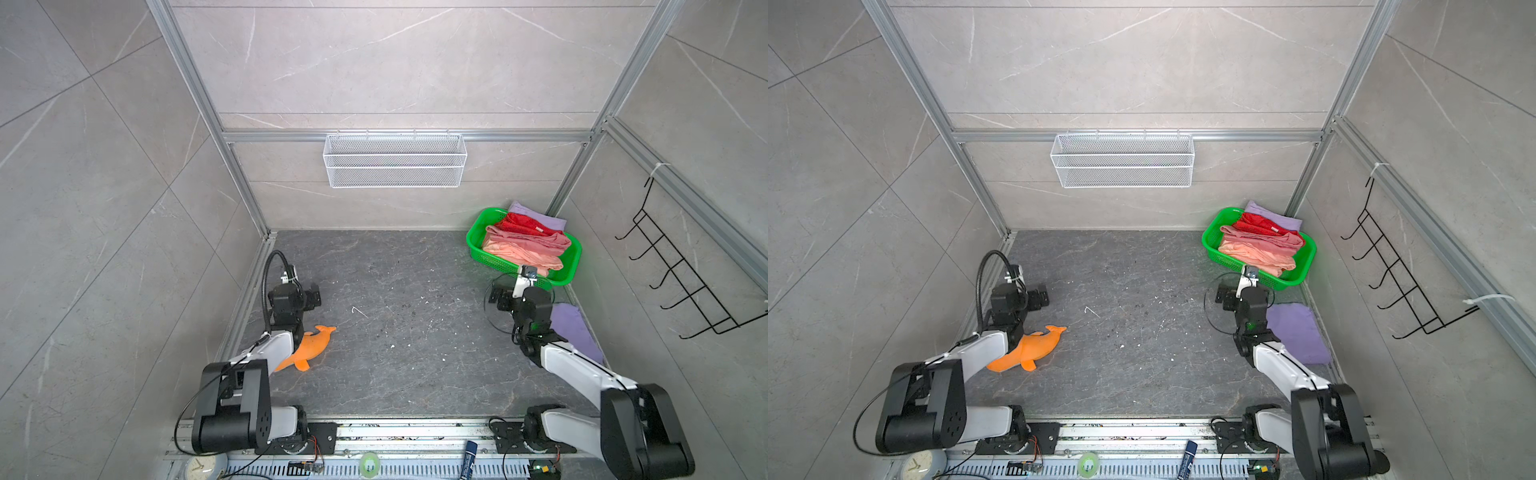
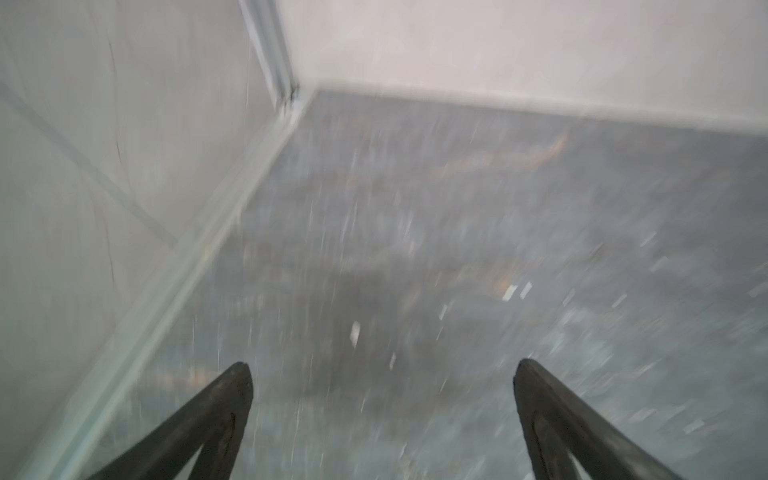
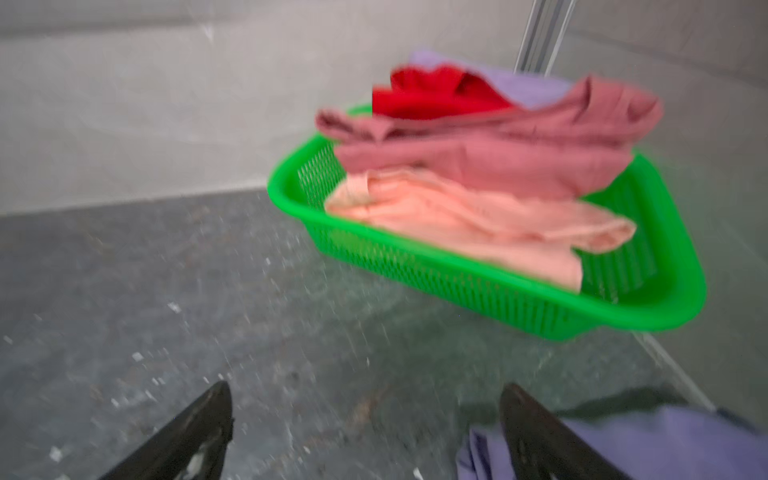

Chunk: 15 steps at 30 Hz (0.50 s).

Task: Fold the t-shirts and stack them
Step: 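Raise the right arm and reach the right gripper into the green basket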

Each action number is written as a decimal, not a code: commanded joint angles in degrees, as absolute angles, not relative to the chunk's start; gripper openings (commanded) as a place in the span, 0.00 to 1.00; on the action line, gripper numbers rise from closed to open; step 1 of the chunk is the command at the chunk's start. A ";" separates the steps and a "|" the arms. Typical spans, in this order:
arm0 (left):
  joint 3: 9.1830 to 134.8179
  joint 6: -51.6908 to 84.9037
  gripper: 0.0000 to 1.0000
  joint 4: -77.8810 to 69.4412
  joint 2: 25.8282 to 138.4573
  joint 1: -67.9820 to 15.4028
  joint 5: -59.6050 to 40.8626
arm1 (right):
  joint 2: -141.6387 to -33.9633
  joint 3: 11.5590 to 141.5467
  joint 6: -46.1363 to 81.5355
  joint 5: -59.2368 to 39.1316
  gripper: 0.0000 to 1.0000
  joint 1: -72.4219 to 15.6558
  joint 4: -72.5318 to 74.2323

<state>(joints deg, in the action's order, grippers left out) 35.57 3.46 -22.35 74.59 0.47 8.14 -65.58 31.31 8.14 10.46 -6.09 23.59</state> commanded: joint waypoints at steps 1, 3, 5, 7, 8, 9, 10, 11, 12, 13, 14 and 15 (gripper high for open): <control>46.27 10.02 1.00 -9.25 70.62 -1.44 3.01 | -62.58 39.80 19.99 6.40 1.00 -7.30 4.98; 53.64 15.61 1.00 -2.45 71.60 -3.69 1.33 | -63.36 45.03 26.84 2.93 1.00 -8.34 -0.38; 60.46 20.71 1.00 2.77 73.59 -7.51 0.45 | -65.12 50.72 33.02 -0.49 0.99 -10.63 -5.81; 66.04 25.54 1.00 5.35 75.50 -11.94 -0.91 | -67.68 57.29 36.25 -3.14 1.00 -14.78 -11.01; 67.55 28.33 1.00 5.32 76.36 -14.45 -0.79 | -68.71 59.71 37.43 -2.97 0.99 -17.43 -12.11; 68.46 30.79 1.00 4.55 77.16 -16.62 -1.36 | -69.30 60.78 38.86 -1.53 1.00 -20.28 -11.56; 69.15 32.88 1.00 4.06 77.90 -18.56 -1.08 | -69.43 61.28 40.46 0.49 0.99 -23.18 -10.55; 69.85 35.40 1.00 3.92 78.73 -20.44 -0.85 | -69.60 61.12 41.56 2.92 0.99 -26.38 -8.24; 70.33 37.22 1.00 3.41 79.49 -22.00 -1.55 | -70.11 61.50 42.48 5.24 1.00 -29.26 -7.21; 70.84 38.34 1.00 3.46 80.07 -23.15 -1.50 | -70.75 62.33 43.29 7.30 0.99 -31.14 -7.54; 71.25 39.61 1.00 3.97 80.50 -24.47 -1.09 | -71.83 63.48 43.11 8.87 0.99 -33.22 -8.03; 71.20 39.00 1.00 3.26 80.68 -25.57 -1.27 | -72.78 65.71 42.21 10.09 0.99 -34.45 -9.90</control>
<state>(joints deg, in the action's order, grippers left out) 69.63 32.47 0.64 79.53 -23.57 -0.43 -70.78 61.45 38.52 4.32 -31.46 -5.61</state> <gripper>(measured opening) 0.997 0.991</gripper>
